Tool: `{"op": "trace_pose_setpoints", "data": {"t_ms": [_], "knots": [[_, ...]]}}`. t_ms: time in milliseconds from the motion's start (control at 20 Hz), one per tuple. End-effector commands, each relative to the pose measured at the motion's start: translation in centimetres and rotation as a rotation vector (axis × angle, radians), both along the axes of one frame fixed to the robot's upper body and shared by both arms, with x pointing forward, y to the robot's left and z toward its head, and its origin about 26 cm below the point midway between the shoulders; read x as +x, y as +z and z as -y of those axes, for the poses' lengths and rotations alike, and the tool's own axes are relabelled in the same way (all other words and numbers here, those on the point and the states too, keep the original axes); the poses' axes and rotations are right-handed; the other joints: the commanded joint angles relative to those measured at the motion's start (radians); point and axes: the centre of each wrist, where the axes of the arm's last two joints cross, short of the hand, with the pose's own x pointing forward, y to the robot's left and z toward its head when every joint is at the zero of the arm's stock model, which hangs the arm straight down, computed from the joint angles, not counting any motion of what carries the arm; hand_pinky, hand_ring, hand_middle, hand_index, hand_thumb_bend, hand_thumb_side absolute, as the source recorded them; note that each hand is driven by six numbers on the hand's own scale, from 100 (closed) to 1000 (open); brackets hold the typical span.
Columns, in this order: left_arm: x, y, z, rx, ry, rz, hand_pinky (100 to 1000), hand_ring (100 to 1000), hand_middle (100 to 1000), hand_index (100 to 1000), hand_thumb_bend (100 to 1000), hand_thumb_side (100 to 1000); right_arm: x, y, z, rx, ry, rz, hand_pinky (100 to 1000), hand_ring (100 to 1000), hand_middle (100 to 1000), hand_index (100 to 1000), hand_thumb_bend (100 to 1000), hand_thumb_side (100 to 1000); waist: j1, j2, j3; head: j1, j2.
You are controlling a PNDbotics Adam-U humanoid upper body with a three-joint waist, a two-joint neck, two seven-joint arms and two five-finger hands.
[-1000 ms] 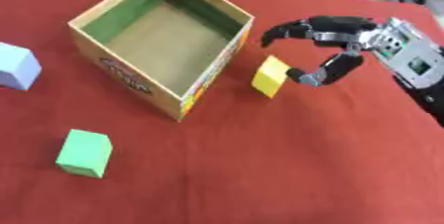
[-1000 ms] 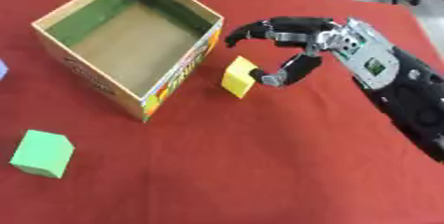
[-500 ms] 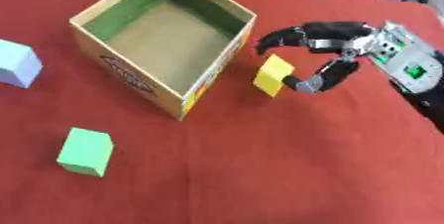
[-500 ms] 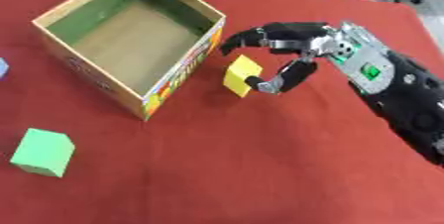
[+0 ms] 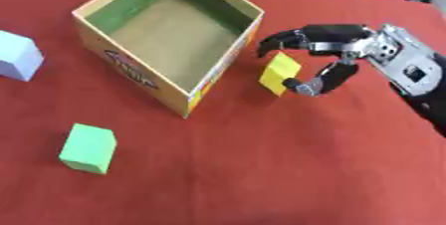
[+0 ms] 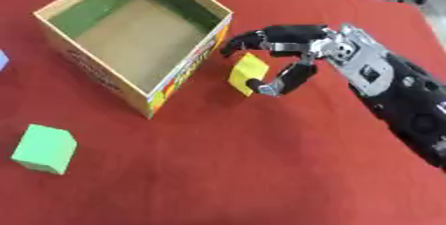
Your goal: Pick up objects on the table and place them in the box.
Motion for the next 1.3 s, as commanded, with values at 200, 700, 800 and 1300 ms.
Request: {"op": "trace_pose_setpoints", "data": {"t_ms": [200,700,800,1300], "knots": [[-0.3,0.5,-0.1,0.019,0.0,0.021,855,860,781,833,100,570,-0.7,2.4,0.8,-0.41,0.265,0.009,1000,1000,893,1000,100,475,-0.011,-0.003,-0.007,0.004,0.006],[-0.3,0.4,-0.1,0.028,0.004,0.018,856,860,780,834,100,570,-1.1,2.1,1.1,-0.458,0.224,0.053,1000,1000,904,1000,100,522,-0.013,0.003,-0.008,0.001,-0.002],[-0.3,0.4,-0.1,0.029,0.005,0.017,856,860,779,834,100,570,-1.1,1.9,1.1,-0.46,0.217,0.064,1000,1000,904,1000,100,532,-0.014,0.004,-0.008,-0.001,-0.005],[-0.3,0.3,0.0,0.039,0.003,0.015,857,860,778,834,100,570,-1.0,0.4,1.9,-0.49,0.162,0.121,1000,1000,905,1000,100,571,-0.017,0.013,0.0,-0.009,-0.014]]}}
